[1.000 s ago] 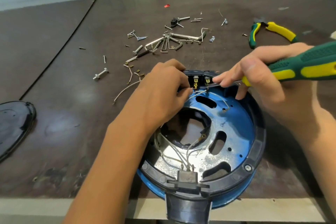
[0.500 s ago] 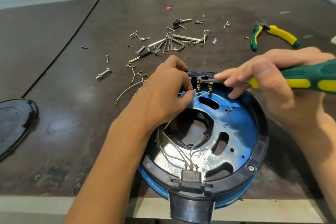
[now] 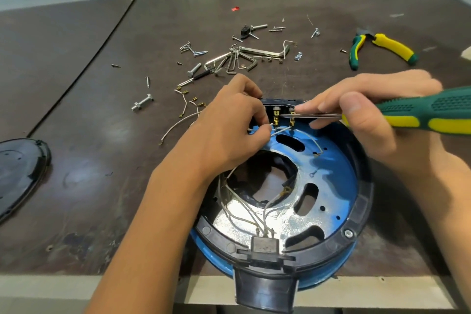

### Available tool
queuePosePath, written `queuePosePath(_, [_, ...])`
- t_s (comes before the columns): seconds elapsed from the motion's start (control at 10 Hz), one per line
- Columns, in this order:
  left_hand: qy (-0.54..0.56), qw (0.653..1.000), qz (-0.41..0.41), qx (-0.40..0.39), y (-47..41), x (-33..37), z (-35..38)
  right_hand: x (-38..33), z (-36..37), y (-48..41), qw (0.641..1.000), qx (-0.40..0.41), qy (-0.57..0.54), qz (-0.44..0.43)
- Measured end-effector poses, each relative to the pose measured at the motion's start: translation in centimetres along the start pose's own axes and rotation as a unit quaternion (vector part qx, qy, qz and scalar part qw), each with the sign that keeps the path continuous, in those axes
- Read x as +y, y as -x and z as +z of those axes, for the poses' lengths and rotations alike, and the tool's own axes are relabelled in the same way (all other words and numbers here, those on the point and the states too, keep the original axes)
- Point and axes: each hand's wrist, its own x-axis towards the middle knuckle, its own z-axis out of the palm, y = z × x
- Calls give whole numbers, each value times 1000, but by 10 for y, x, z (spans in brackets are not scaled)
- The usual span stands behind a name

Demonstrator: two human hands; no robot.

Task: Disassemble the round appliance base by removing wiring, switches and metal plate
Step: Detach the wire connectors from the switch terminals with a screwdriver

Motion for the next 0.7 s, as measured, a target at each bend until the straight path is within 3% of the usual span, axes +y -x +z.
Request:
queuePosePath(0.1, [2,1000,-2,-9,-1,1,-1,8,2,-17,997,1,-49,59])
queuePosePath(0.2, [-3,1000,-7,-21,-2,2,-4,11,-2,-46,971,-95,-58,211])
queuePosePath(0.3, [-16,999,-3,-39,-2,4,-10,18,-23,-57,954,-224,85,180])
queuePosePath(0.4, [-30,998,1,-52,-3,4,-16,32,-18,-50,967,-201,0,159])
queuePosePath(0.5, [-43,997,3,-59,-6,7,-22,28,-4,-38,965,-208,89,132])
queuePosePath(0.6, [-45,997,-7,-61,-14,13,-22,17,-15,-26,989,-87,33,113])
queuePosePath(0.7, [-61,996,-14,-68,-20,17,-21,12,-35,-19,976,-199,88,10])
